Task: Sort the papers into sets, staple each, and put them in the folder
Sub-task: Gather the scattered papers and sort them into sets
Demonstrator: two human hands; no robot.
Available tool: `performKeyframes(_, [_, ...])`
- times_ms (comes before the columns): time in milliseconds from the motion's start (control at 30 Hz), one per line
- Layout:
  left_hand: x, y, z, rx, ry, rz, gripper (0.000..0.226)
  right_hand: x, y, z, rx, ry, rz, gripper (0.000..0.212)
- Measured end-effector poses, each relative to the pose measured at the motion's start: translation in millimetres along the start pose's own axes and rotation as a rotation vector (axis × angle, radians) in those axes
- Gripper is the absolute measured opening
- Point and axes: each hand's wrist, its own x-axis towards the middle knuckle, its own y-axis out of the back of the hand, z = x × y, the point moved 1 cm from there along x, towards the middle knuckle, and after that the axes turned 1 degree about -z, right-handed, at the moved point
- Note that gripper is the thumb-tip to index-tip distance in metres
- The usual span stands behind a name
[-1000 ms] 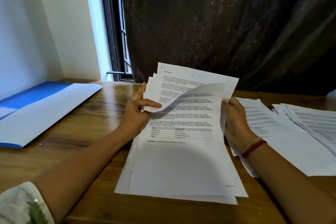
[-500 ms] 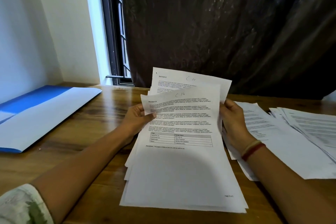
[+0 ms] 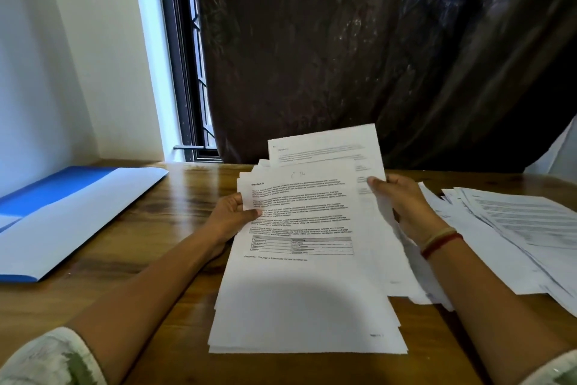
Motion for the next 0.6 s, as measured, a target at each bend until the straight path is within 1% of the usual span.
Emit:
performKeyframes(33, [0,0,0,0.014,0.009,0.001,0.026,2,3,-4,0.000,0.057,0.075,0.013])
performKeyframes(67, [1,0,0,0.033,0.016,0.000,0.026,3,5,-11,-0.049,0.121,0.146,0.013])
performKeyframes(167, [3,1,-1,0.100,0.035,-0.017,0.026,5,12,-40,-0.288,0.336,0.314,0.014])
performKeyframes(233, [4,1,-1,0.151,0.029,-0.010,0.028,4,12,-69,-0.395,0.513,0.401,0.015])
performKeyframes(267, [6,1,0,0.182,0.023,0.008,0.032,4,13,-85,-0.426,0.595,0.443,0.016])
performKeyframes(333, [7,0,-1,0.234,0.027,0.054,0.043,7,15,-114,-0.412,0.700,0.520,0.020])
performKeyframes(400, [8,0,-1,0.251,0.022,0.083,0.049,15,22,-138,-0.302,0.711,0.602,0.021])
performKeyframes(467, [9,-1,-2,0.260,0.015,0.095,0.051,25,29,-155,-0.108,0.655,0.697,0.015])
performKeyframes(533, [9,-2,-1,0.264,0.001,0.101,0.052,36,33,-163,0.139,0.567,0.707,0.011])
performKeyframes(567, [9,-3,-1,0.255,-0.001,0.103,0.052,39,33,-162,0.213,0.496,0.688,0.013])
performKeyframes(600, [9,-4,-1,0.245,-0.003,0.102,0.052,40,32,-156,0.233,0.417,0.656,0.015])
